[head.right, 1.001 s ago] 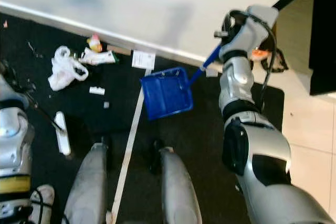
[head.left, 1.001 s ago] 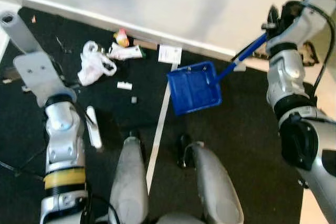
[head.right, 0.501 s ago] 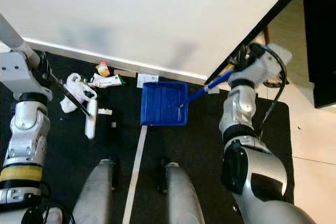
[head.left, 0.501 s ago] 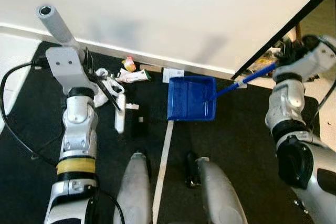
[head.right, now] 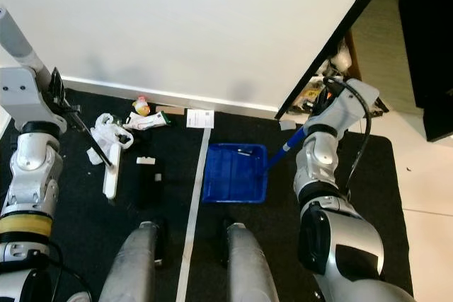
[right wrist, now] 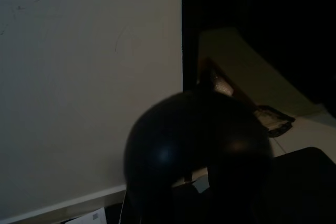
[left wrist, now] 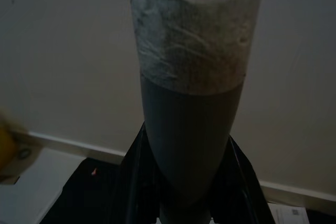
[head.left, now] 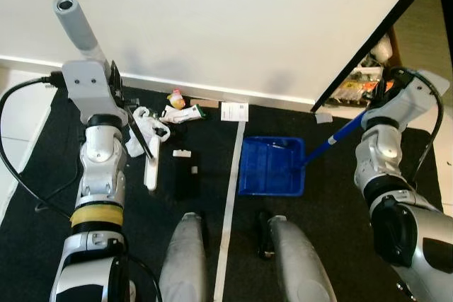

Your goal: Sweep floor

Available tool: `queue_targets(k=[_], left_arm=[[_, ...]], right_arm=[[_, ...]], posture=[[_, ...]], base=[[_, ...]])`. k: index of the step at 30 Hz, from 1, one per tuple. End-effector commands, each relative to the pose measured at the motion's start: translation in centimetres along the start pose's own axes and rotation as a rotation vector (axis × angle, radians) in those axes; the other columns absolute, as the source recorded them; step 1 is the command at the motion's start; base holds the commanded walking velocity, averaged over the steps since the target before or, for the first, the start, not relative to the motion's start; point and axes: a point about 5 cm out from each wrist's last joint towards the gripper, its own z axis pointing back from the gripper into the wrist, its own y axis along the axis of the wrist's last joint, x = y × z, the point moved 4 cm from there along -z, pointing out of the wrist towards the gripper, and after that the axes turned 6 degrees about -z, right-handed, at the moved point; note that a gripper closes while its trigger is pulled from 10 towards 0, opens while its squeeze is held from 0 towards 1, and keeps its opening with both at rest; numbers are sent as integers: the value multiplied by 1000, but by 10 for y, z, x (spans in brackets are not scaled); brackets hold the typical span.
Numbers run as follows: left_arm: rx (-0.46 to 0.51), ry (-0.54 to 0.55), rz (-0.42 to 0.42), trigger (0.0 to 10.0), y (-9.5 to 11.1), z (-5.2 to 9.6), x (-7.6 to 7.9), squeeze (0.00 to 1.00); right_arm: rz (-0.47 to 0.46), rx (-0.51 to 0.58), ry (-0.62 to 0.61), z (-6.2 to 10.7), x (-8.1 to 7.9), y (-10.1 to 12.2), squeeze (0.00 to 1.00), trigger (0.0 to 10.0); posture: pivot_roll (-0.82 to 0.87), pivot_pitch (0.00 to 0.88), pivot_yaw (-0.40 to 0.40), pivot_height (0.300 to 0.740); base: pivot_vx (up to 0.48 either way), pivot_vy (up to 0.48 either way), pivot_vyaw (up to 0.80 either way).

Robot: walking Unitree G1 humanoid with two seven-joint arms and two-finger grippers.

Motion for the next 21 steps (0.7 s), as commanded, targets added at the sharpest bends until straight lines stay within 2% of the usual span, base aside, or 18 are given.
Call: queue_targets(k=[1, 7, 15, 21], left_arm=[[35, 33, -8, 10000, 4, -4, -11, 0], [19, 24, 21, 10000, 3, -7, -7, 0], [34, -35, -7, 10000, 4, -10, 4, 0], [37, -59, -34, 10000, 4, -14, 10, 0]], right_arm=[[13, 2, -5, 2, 2, -2, 0, 10000], [11, 7, -11, 3, 0, -3, 0, 10000], [24, 1, -31, 6, 6, -6, 0, 10000], [35, 1, -60, 10, 16, -8, 0, 10000]], posture=[[60, 140, -33, 731], [58, 130, -32, 731], [55, 132, -22, 731], [49, 136, -12, 731]], base=[[0, 0, 0], [0, 0, 0], [0, 0, 0], [0, 464, 0]])
